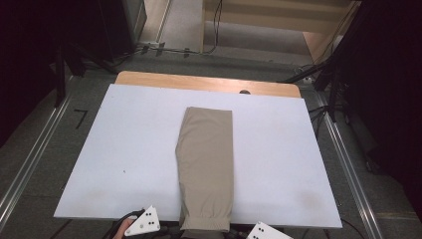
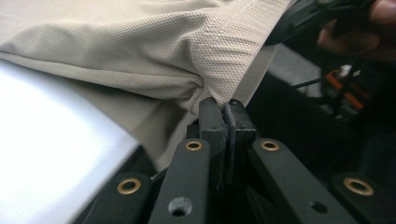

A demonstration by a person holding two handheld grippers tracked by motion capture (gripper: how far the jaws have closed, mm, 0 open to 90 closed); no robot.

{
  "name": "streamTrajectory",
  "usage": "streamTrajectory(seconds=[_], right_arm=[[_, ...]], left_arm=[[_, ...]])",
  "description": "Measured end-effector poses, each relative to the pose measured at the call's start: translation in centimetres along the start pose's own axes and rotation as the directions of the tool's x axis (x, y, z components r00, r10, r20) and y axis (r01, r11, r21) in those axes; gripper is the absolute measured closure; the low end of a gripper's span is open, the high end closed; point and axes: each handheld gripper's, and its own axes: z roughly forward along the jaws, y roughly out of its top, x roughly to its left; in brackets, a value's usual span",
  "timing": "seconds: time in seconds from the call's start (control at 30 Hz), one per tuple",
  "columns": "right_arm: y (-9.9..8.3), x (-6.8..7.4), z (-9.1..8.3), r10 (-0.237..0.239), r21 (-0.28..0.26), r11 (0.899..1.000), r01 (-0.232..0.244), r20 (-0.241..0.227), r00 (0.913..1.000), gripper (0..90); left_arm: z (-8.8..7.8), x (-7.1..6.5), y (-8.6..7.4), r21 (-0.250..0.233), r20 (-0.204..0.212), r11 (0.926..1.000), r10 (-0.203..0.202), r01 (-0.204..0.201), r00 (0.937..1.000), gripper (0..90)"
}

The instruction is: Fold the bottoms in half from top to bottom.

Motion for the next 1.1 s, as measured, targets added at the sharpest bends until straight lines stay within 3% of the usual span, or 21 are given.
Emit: streamTrajectory(seconds=[0.03, 0.1, 0.13, 0.2, 0.23, 0.27, 0.4, 0.5, 0.63, 0.67, 0.73, 0.87, 1.03, 1.1], right_arm=[[-0.1, 0.1, -0.2, 0.005, -0.004, 1.000, -0.006, -0.008, 1.0000, 82.1], [-0.3, 0.3, -0.8, 0.016, -0.016, 1.000, -0.017, -0.049, 0.9987, 61.5], [-0.3, 0.5, -1.0, -0.001, -0.022, 1.000, 0.000, -0.070, 0.9976, 48.5], [-0.2, 0.8, -1.5, -0.026, -0.020, 0.999, 0.025, -0.056, 0.9981, 31.0], [-0.1, 0.8, -1.7, -0.037, -0.019, 0.999, 0.036, -0.053, 0.9979, 27.2], [-0.1, 0.7, -1.8, -0.055, -0.017, 0.998, 0.054, -0.047, 0.9974, 23.1], [0.5, 0.0, -1.6, -0.056, -0.034, 0.998, 0.055, -0.024, 0.9981, 17.7], [1.4, -0.7, -1.4, -0.062, -0.058, 0.997, 0.060, -0.024, 0.9978, 15.2], [3.2, -2.2, -0.9, -0.089, -0.082, 0.993, 0.089, -0.005, 0.9960, 13.0], [3.5, -2.5, -0.7, -0.096, -0.089, 0.991, 0.096, 0.000, 0.9954, 12.9], [4.5, -3.4, -0.5, -0.095, -0.106, 0.990, 0.096, 0.019, 0.9953, 12.7], [6.3, -4.9, 0.1, -0.103, -0.136, 0.985, 0.108, 0.045, 0.9936, 12.6], [8.4, -6.6, 1.2, -0.128, -0.132, 0.982, 0.135, 0.060, 0.9899, 8.1], [9.2, -7.5, 1.7, -0.132, -0.138, 0.981, 0.139, 0.058, 0.9895, 7.6]], left_arm=[[-0.1, -0.2, -0.3, 0.003, 0.009, 1.0000, -0.005, 0.005, 0.9999, 86.1], [-0.3, -0.7, -0.8, -0.031, 0.002, 0.9995, 0.001, -0.001, 1.0000, 60.3], [-0.4, -0.7, -0.9, -0.036, -0.003, 0.9993, 0.009, -0.010, 0.9999, 46.7], [-0.8, -0.6, -0.7, -0.059, -0.003, 0.9981, 0.014, -0.014, 0.9999, 27.1], [-1.1, -0.4, -0.5, -0.079, 0.001, 0.9968, 0.015, -0.015, 0.9999, 23.5], [-1.2, -0.2, -0.4, -0.094, -0.002, 0.9955, 0.011, -0.011, 0.9999, 21.0], [-1.4, 0.9, 0.7, -0.134, 0.000, 0.9909, 0.014, -0.014, 0.9999, 14.9], [-1.3, 1.7, 1.6, -0.150, 0.017, 0.9882, 0.036, -0.033, 0.9992, 13.6], [-0.9, 2.9, 2.9, -0.152, 0.047, 0.9865, 0.068, -0.060, 0.9966, 2.5], [-0.8, 3.3, 3.2, -0.162, 0.063, 0.9856, 0.060, -0.049, 0.9962, 0.1], [-0.3, 4.3, 4.1, -0.168, 0.047, 0.9853, 0.042, -0.033, 0.9980, 0.0], [1.0, 5.9, 5.7, -0.135, 0.006, 0.9889, 0.065, -0.064, 0.9979, 0.0], [1.8, 8.1, 7.6, -0.153, -0.012, 0.9835, 0.096, -0.097, 0.9953, 0.0], [2.0, 9.1, 8.4, -0.154, -0.027, 0.9836, 0.090, -0.093, 0.9955, 0.0]])
